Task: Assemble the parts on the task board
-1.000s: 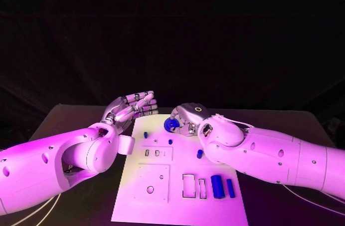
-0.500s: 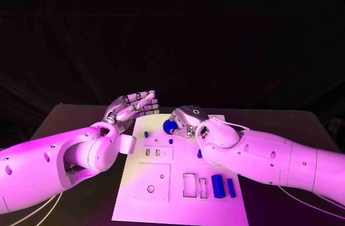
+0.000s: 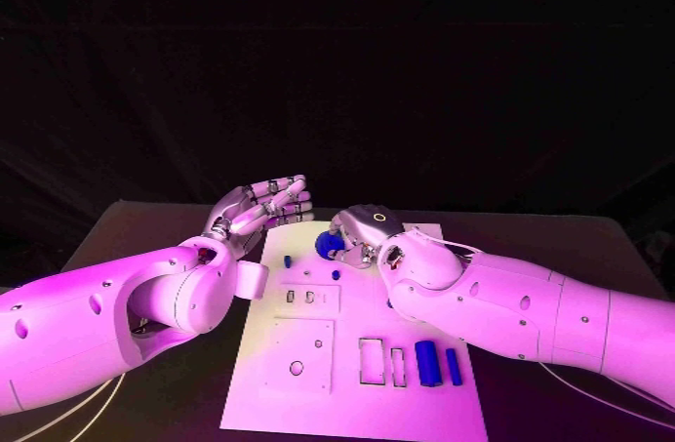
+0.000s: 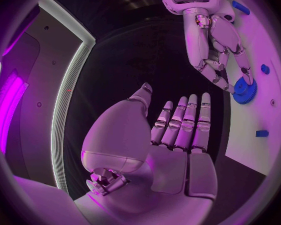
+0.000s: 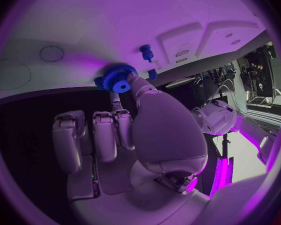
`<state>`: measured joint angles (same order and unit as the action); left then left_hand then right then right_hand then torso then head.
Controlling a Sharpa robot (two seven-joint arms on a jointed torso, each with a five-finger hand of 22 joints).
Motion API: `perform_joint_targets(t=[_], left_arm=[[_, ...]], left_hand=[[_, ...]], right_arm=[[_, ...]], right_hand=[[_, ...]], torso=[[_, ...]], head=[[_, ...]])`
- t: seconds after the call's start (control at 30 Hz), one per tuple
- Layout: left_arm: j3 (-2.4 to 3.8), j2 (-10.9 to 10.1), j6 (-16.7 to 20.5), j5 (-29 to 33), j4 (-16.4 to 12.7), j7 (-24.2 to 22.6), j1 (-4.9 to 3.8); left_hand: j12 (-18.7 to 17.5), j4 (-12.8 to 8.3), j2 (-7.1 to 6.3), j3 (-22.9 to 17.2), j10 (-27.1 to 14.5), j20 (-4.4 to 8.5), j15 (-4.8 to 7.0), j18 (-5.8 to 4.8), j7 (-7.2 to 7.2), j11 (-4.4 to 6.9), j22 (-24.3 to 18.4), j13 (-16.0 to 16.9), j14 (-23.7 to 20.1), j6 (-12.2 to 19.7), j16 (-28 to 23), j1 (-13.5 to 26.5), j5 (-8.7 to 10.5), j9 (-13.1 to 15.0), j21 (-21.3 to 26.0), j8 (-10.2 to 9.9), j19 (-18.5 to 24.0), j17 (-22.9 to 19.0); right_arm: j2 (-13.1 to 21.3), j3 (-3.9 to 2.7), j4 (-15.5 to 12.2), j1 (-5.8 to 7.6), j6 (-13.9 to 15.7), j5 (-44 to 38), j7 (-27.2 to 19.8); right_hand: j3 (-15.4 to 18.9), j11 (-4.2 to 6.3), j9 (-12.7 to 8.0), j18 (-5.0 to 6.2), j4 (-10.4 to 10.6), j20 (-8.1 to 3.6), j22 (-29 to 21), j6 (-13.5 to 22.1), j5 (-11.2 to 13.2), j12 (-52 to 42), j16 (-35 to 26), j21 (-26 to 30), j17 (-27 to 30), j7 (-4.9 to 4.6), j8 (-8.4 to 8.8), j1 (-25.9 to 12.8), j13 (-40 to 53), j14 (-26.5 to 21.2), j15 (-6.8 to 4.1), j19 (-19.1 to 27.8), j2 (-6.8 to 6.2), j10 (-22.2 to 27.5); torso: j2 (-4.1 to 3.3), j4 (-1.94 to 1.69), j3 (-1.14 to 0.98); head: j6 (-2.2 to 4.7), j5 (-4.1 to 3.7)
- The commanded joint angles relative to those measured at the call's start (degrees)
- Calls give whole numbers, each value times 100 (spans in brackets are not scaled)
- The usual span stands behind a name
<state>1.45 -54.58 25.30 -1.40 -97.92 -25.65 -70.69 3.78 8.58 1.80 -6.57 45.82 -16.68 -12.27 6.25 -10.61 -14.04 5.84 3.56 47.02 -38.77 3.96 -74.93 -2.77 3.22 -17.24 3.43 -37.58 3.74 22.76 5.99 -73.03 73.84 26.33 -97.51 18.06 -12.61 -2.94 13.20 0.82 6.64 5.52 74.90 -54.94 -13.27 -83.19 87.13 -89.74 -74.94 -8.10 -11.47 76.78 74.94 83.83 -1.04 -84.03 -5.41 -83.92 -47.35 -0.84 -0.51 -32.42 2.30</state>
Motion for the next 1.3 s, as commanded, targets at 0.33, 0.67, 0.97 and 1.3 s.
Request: perform_joint_targets(t=[0.33, 0.67, 0.97, 1.3], left_arm=[[4, 7, -107, 3, 1, -19, -6], [4, 0, -106, 14, 1, -13, -7], [4, -2, -103, 15, -1, -12, -7], [4, -9, -106, 15, -4, -7, -7]], left_hand=[[-33, -37, 20, 11, -46, -2, 3, -22, -609, -9, -9, -8, -39, 41, -39, -15, -16, -8, 38, -23, 34, -4], [-34, -38, 22, 13, -71, -2, 2, -25, -610, -10, -11, -9, -43, 57, -39, -11, -16, -9, 41, -26, 40, -3], [-34, -38, 22, 13, -71, -2, 2, -25, -610, -10, -11, -9, -43, 57, -39, -11, -16, -9, 41, -26, 40, -3], [-36, -39, 24, 15, -95, -2, 1, -28, -611, -12, -13, -11, -46, 73, -40, -9, -16, -10, 43, -29, 44, -3]], right_arm=[[-35, 4, 29, -13, -47, 18, -71], [-26, 5, 48, -10, -317, 128, -99], [-28, 6, 123, -6, -629, 444, -89], [16, 8, 110, -2, -477, 536, -14]], right_hand=[[104, -129, -132, -82, 107, 50, 1510, 326, 211, 148, 27, -26, -994, -105, 383, -308, 735, 505, 99, -597, -85, 63], [232, -174, -165, -82, 282, 108, 1510, 346, 195, 172, 36, -26, -1008, -144, 567, -568, 715, 506, 147, -597, -128, 92], [280, -165, -151, -82, 581, 111, 1510, 211, 56, 151, 42, -26, -1018, -127, 625, -899, 732, 507, 140, -597, 25, 79], [245, -155, -148, -82, 598, 103, 1510, 162, -138, 127, 47, -26, -1027, -119, 668, -915, 755, 509, 133, -597, 89, 62]], torso=[[4, 10, -1], [2, 11, -8], [2, 15, -8], [5, 16, -5]], head=[[7, -2], [19, 9], [8, 8], [5, -18]])
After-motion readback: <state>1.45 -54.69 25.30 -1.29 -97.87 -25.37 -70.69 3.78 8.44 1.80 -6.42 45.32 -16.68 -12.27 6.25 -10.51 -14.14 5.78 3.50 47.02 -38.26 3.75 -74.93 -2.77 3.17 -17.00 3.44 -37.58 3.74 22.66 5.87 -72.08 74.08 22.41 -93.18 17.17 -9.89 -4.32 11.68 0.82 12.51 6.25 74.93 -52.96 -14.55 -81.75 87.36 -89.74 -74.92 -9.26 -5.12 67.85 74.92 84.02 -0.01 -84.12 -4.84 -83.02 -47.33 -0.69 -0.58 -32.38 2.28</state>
